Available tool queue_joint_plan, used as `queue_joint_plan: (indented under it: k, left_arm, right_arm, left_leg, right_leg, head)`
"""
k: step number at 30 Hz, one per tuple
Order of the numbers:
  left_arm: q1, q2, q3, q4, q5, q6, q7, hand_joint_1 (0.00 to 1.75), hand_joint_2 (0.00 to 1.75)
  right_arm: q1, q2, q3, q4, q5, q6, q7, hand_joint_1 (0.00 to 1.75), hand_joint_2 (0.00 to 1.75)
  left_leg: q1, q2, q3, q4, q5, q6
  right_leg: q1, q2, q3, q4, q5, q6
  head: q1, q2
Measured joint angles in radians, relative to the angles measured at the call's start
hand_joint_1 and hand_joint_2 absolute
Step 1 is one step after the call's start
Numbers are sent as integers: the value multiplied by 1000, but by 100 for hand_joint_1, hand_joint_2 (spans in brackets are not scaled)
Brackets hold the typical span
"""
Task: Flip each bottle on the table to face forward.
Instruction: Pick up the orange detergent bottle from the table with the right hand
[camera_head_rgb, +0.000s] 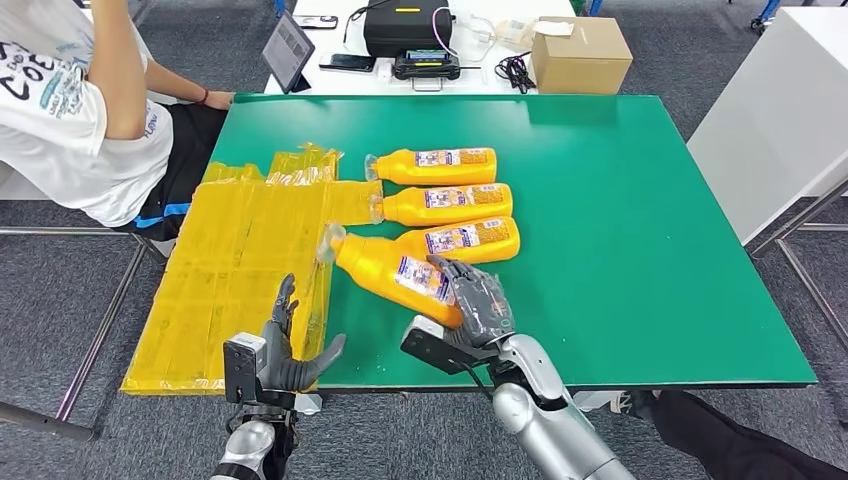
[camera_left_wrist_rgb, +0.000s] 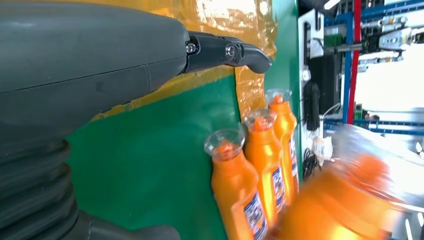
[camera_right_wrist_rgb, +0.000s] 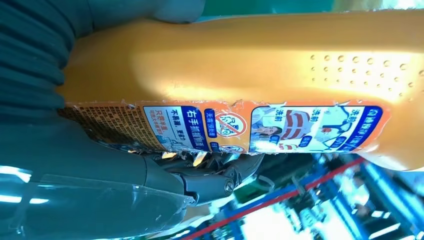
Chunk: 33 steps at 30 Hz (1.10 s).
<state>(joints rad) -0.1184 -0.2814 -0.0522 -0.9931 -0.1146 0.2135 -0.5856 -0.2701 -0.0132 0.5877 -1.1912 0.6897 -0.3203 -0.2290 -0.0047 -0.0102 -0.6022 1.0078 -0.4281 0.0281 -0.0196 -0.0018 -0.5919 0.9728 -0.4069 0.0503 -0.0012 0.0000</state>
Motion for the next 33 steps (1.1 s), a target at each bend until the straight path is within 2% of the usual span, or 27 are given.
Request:
queue_joint_plan:
  k: [9,12,17,21,25,30,33]
  left_arm:
    - [12,-1,1,-28,1,3,-1,0,175]
    - [14,-1,1,-36,6,5,-9,0,175]
    - [25,-6,-14,-95,45,-3,-9,0,175]
    - [31,-7,-51,-153,85,-36,27,0,175]
    - [45,-2,-107,-200,97,-128,55,0,175]
    - [47,16,-189,-230,136,-169,83,0,175]
    - [50,22,-212,-234,146,-178,86,0,175]
  right_arm:
    - [54,32,-77,-94,-9,-6,-20,175,175]
    - [73,52,-108,-125,-60,-74,-104,175,175]
    - [137,106,-194,-273,-167,-262,-303,175,175]
    - [190,132,-260,-362,-229,-289,-354,175,175]
    - [252,153,-312,-378,-221,-317,-439,175,175]
    - [333,196,-305,-340,-149,-358,-465,175,175]
    - [346,218,-263,-264,-225,-367,-467,175,175]
  left_leg:
    - [-2,0,-1,0,0,0]
    - [-1,0,-1,0,0,0]
    - [-1,0,-2,0,0,0]
    - [-1,0,-2,0,-1,0]
    - [-1,0,-2,0,-1,0]
    - [-1,0,-2,0,-1,0]
    - [0,1,-2,0,-1,0]
  right_leg:
    - [-1,0,0,0,0,0]
    - [-1,0,-1,0,0,0]
    - [-1,0,-2,0,0,0]
    - [-1,0,-1,0,0,0]
    - [-1,0,-1,0,0,0]
    - [0,0,-1,0,0,0]
    - [1,0,-2,0,0,0]
  head:
    - [0,0]
    - [0,0]
    - [0,0]
    - [0,0]
    - [0,0]
    - [0,0]
    - [0,0]
